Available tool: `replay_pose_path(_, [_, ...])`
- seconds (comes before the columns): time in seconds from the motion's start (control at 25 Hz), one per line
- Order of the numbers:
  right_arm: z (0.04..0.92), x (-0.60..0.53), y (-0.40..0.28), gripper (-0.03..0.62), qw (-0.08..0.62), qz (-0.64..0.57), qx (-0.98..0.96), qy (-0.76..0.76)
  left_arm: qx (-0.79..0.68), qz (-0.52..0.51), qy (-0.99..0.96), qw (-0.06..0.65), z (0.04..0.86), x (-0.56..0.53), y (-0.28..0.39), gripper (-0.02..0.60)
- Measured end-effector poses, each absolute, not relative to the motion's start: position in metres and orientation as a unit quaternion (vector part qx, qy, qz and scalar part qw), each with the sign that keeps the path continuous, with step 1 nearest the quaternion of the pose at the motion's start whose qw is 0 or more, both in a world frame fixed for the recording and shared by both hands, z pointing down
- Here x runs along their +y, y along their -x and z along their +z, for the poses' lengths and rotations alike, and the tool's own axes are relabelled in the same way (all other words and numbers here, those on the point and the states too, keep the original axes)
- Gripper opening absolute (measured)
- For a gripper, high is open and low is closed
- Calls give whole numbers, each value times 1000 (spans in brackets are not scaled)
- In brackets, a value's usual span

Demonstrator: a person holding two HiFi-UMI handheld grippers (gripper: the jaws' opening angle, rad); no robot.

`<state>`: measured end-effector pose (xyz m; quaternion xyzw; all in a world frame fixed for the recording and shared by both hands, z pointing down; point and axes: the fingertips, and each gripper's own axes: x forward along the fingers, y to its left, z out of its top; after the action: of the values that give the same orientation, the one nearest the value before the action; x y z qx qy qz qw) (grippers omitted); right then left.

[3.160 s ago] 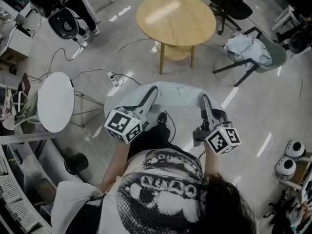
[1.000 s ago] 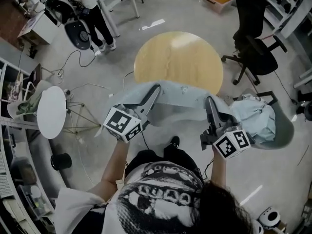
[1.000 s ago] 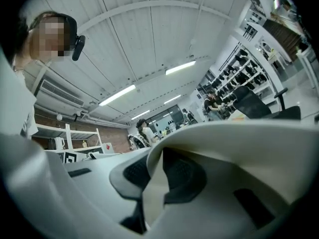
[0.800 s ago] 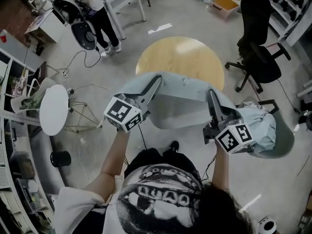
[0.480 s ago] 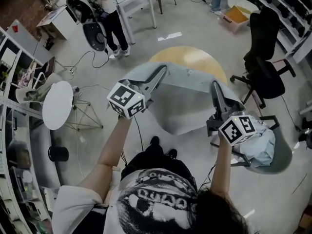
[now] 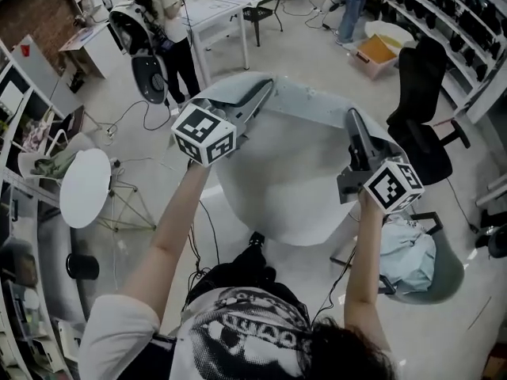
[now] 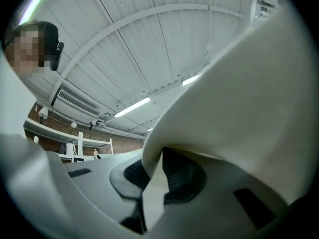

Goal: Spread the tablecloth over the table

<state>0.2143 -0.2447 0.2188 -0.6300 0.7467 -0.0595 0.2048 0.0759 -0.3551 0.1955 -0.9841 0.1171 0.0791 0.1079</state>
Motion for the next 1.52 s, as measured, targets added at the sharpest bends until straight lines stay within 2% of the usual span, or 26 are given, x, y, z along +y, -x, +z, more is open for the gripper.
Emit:
replay_pose_path(0.52, [151,-380,-266,38,173,-15,755,633,96,160,977,100,130,-487,-122,64])
replay_pose_path(0.8, [96,-459,-292,37,144,40,759,634,109,200,960,164,81,-561,-144,66])
replay_pose_path(1.04, [58,-508,-318,35,91,100,740,658,141,232,945,182,55,-600,-164,65])
replay_pose_path(1.24, [68,-523,-325,35,64,132,739,657,149,236,945,170,74,-618,-175,65])
replay_pose_path(1.52, [149,-519,-342,35,65,55,736,671,129,190,968,104,153,-619,-194,66])
